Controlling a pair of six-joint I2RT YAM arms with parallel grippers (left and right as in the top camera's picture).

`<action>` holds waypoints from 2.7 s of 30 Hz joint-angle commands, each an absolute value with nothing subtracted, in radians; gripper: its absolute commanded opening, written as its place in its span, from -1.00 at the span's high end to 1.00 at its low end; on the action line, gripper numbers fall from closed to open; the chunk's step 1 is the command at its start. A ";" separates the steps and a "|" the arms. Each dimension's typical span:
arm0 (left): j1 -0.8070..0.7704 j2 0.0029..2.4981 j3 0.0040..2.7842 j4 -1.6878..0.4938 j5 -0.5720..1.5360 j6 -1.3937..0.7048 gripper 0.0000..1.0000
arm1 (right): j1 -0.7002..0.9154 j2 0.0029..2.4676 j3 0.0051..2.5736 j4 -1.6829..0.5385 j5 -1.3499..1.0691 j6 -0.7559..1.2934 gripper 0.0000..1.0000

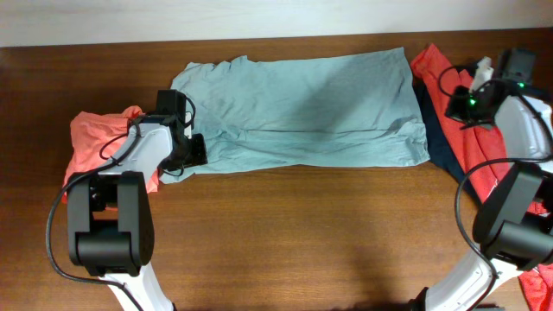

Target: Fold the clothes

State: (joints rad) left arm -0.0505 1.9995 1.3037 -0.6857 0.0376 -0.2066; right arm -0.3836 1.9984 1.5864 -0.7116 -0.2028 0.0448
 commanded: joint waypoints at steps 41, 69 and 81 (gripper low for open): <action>-0.048 2.060 1.290 -0.693 0.037 -0.209 -0.02 | -0.469 2.156 1.798 -0.925 -0.329 -0.082 0.56; -0.048 2.060 1.290 -0.794 0.029 -0.209 -0.04 | -0.319 2.182 1.573 -0.992 -0.159 -0.122 0.06; -0.047 2.061 1.232 -0.802 -0.009 -0.209 -0.02 | -0.321 2.182 1.571 -1.048 -0.160 -0.096 0.92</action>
State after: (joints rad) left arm -0.0521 2.0029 1.3102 -0.7773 0.0196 -0.2062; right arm -0.3206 2.1822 1.5959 -1.0176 -0.1665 -0.1074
